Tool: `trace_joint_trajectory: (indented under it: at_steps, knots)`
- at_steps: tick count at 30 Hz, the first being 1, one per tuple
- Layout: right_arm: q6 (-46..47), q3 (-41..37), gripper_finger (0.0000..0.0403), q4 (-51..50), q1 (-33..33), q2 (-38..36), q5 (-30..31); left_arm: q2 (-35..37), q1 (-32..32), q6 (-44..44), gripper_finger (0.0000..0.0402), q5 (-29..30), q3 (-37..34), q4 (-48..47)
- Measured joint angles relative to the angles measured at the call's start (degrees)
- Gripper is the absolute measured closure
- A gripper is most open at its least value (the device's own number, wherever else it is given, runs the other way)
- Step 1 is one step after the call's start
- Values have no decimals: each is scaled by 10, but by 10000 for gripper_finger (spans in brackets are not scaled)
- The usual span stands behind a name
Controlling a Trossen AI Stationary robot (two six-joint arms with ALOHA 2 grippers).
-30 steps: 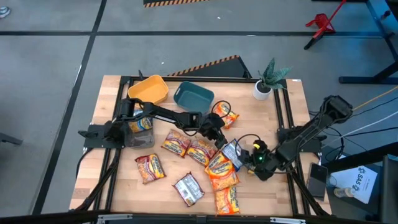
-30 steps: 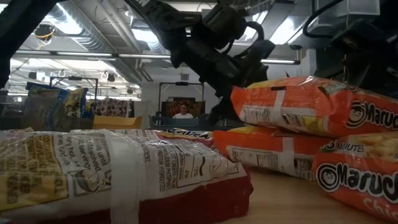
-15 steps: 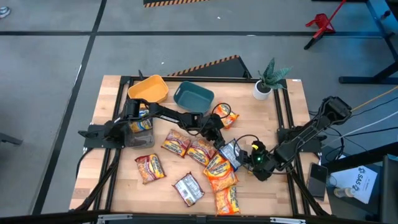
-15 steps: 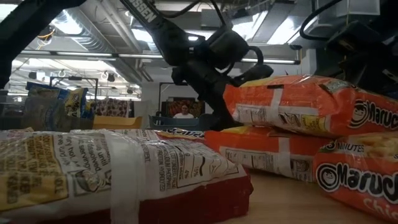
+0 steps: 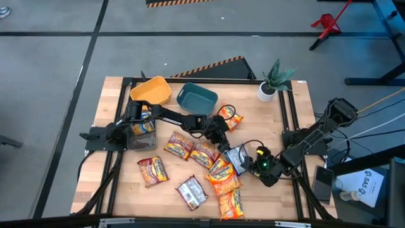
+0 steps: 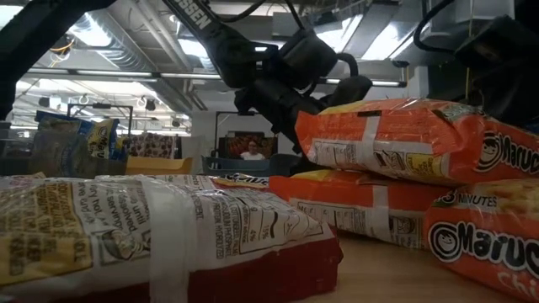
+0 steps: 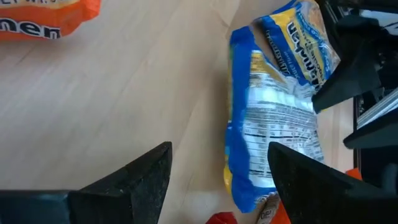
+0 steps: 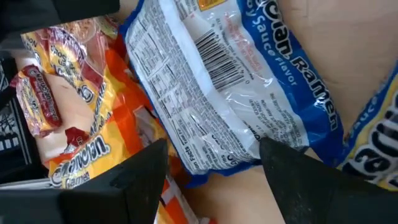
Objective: Sort Maruchan noodles
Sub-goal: Put the blue noodle pack into the black bin
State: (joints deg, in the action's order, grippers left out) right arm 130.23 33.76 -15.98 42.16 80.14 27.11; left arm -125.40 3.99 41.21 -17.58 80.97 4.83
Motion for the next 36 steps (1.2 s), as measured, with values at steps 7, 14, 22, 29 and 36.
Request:
trace_joint_trajectory:
  at_steps: [7, 14, 22, 29, 36]
  knots:
    - [-33, 1, 143, -59, -48, -1, 20, 0, -2, -14, 142, 3, 0, -3]
    - [-121, -1, 143, -43, -96, 0, 29, 0, 2, -14, 142, 3, 0, 2]
    - [-196, -2, 143, -37, -131, 1, 17, 0, 10, 39, 142, -97, 0, 41]
    - [-211, -1, 143, -34, -134, 0, 19, 0, 11, 104, 143, -88, 0, 96]
    - [-213, -1, 143, -34, -134, 0, 22, 0, 5, 112, 150, -77, 0, 93]
